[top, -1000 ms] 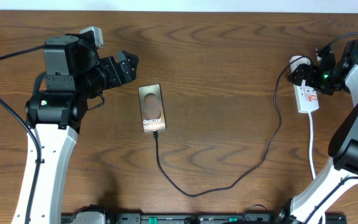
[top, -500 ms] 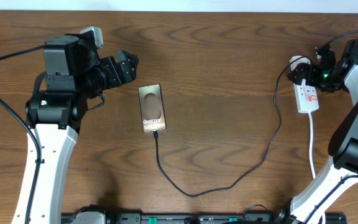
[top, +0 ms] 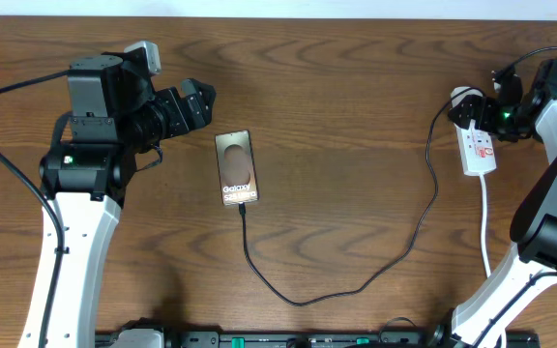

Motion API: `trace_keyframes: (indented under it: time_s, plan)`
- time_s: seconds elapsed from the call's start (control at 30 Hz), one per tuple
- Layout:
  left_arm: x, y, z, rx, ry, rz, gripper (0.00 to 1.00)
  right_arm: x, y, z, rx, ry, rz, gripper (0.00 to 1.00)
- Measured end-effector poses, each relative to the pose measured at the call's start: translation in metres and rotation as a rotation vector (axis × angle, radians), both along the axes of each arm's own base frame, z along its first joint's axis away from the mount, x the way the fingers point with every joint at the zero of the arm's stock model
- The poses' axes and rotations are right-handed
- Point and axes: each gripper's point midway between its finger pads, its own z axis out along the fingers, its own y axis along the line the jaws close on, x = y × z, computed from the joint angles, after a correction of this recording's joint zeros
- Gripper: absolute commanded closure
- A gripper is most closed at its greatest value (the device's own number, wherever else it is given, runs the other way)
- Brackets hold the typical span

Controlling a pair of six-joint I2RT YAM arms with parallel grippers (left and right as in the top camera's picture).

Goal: Plug charger to phone and switch on socket

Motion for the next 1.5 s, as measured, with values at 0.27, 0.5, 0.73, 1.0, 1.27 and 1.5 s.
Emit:
trace_keyframes:
  time_s: [0.27, 0.5, 0.73, 1.0, 1.27, 1.5]
  plan:
    - [0.0000, 0.0000, -0.0002, 0.000, 0.001, 0.000, 0.09, -0.0024, 0.0004, -0.0002, 0.003, 0.014, -0.003, 0.06]
    - [-0.0002, 0.0000, -0.0003, 0.000, 0.002, 0.000, 0.09, -0.0034, 0.0007, -0.0005, 0.007, 0.020, -0.008, 0.06]
    - [-0.0004, 0.0000, -0.0007, 0.000, 0.003, 0.000, 0.09, -0.0010, 0.0002, -0.0021, 0.005, 0.006, -0.012, 0.05]
    - [-0.0005, 0.0000, -0.0006, 0.000, 0.003, 0.000, 0.09, -0.0007, 0.0003, -0.0020, 0.007, 0.005, -0.015, 0.06]
    - [-0.0011, 0.0000, -0.0013, 0.000, 0.007, 0.000, 0.09, -0.0005, 0.0002, -0.0020, 0.010, 0.006, -0.019, 0.06]
    - [-0.0011, 0.0000, -0.0013, 0.000, 0.007, 0.000, 0.09, -0.0004, 0.0014, -0.0031, -0.002, 0.013, -0.020, 0.07]
